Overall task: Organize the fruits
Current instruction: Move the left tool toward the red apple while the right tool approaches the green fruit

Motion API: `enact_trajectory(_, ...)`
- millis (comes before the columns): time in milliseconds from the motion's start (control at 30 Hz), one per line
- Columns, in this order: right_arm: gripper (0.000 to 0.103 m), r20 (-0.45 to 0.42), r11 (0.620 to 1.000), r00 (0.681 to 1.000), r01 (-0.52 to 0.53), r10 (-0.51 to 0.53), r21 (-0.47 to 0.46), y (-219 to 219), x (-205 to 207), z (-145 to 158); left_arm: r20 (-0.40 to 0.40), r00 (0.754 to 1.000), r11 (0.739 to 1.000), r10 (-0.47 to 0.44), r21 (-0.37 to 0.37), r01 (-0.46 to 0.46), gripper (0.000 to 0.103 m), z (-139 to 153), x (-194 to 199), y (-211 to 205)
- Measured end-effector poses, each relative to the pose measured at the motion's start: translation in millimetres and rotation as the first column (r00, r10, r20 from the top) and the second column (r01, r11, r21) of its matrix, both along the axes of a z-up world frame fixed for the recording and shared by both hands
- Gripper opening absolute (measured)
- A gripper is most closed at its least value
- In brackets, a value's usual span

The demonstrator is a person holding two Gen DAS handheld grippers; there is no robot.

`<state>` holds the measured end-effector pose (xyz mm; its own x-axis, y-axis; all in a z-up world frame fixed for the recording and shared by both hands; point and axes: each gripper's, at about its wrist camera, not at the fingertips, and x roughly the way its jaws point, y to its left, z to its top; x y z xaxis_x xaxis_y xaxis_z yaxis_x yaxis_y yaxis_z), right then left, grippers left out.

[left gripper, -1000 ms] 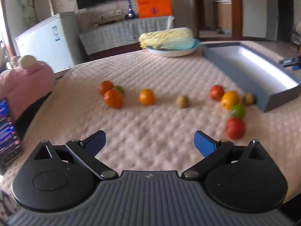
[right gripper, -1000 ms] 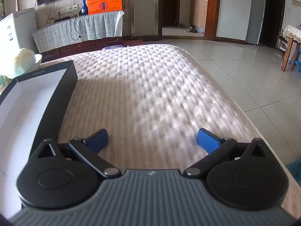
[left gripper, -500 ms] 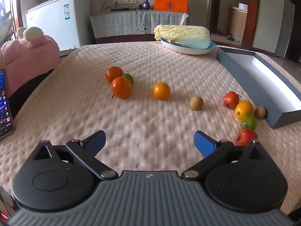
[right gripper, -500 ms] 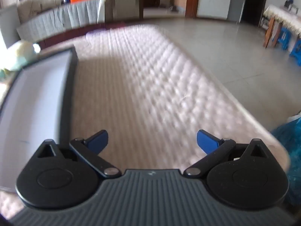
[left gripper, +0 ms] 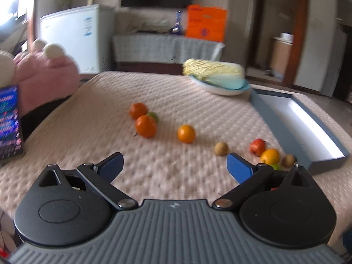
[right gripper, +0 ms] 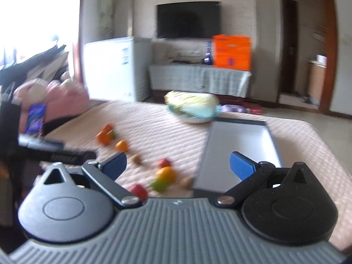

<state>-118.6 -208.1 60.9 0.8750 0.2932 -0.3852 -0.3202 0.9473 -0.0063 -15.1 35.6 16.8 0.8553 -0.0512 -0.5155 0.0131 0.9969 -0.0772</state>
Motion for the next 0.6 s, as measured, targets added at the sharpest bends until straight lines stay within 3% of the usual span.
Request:
enact_trajectory(100, 0.091, -0.029, 0.999, 0.998, -0.048, 0.047, -0.002, 18.8, -3.6, -10.8, 0.019, 0.999, 0.996, -0.043, -0.074, 0.044, 0.102, 5.7, -4.8, 9.9)
enact_trajectory(167, 0.072, -0.055, 0.996, 0.996, -0.077, 0.075, -0.049, 23.5, 1.2, -16.1, 0.013, 1.0, 0.998, -0.001, -0.061, 0.001, 0.102, 8.3, -4.9, 13.0)
enact_trajectory(300, 0.067, -0.101, 0.993, 0.988, -0.121, 0.121, 0.01, 20.0, 10.1, -18.2, 0.003, 1.0, 0.999, 0.018, -0.03, -0.018, 0.102, 10.7, -5.7, 13.7)
enact_trajectory(500, 0.065, -0.131, 0.988, 0.98, -0.153, 0.149, -0.023, 26.2, 12.6, -27.5, 0.009, 0.999, 0.996, -0.047, 0.071, 0.046, 0.102, 6.7, -7.5, -2.5)
enact_trajectory(533, 0.063, -0.136, 0.988, 0.979, -0.155, 0.15, -0.025, 26.8, 12.8, -28.5, 0.008, 0.998, 0.995, -0.065, 0.072, 0.064, 0.102, 6.6, -7.8, -4.5)
enact_trajectory(600, 0.048, -0.15, 0.987, 0.977, -0.158, 0.151, -0.037, 29.4, 13.7, -31.0, 0.008, 0.996, 0.993, -0.093, 0.071, 0.092, 0.102, 5.5, -7.3, -7.8)
